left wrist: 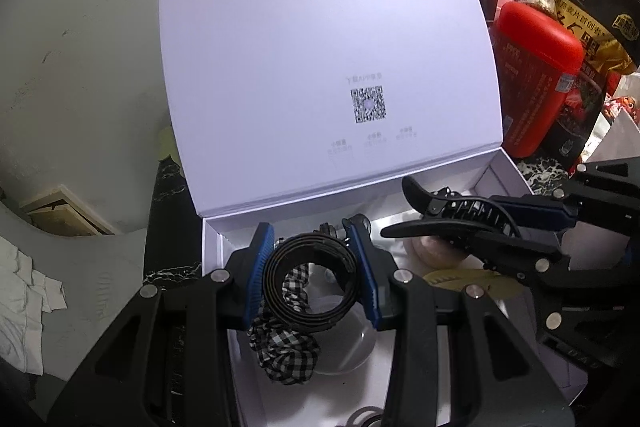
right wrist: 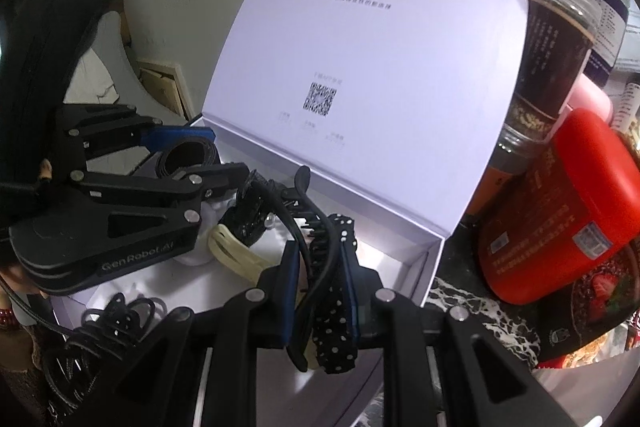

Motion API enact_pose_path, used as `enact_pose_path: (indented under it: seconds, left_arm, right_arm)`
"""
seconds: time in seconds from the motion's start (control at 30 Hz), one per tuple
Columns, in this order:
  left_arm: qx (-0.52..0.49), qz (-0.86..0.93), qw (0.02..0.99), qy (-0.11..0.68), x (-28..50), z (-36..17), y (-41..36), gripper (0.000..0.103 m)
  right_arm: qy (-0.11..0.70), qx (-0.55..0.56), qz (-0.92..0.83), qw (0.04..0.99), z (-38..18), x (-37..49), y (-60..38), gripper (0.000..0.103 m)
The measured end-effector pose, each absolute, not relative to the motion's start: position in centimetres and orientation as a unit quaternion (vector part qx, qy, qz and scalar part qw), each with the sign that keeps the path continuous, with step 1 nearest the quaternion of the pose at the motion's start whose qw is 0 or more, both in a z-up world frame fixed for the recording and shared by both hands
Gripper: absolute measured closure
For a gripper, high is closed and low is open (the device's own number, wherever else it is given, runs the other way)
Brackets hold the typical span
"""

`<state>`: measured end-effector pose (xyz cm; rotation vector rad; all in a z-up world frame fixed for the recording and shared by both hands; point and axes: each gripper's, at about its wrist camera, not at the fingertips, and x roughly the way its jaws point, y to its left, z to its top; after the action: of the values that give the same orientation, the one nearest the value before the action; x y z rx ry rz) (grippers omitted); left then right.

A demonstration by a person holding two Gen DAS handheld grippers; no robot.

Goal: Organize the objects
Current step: 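Lower the hair band and claw clip with both grippers into the box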

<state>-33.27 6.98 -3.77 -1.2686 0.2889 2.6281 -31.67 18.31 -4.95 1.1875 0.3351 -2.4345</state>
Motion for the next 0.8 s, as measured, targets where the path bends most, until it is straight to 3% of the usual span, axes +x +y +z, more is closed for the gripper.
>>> enact_pose_path:
  seconds: [0.67, 0.8]
  left_arm:
    - [-0.481, 0.866, 0.094, 0.103, -33.7, -6.3, 7.7, 0.065]
    - [-0.482, 0.865, 0.091, 0.102, -33.6, -6.5, 7.8, 0.06]
  right_arm:
    - [0.129, 0.443, -0.863, 0.206, -6.6, -31.7, 19.1, 0.083]
    - [0.127, 0.449, -0.861, 0.201, -7.0, -31.9, 19.5, 0.082]
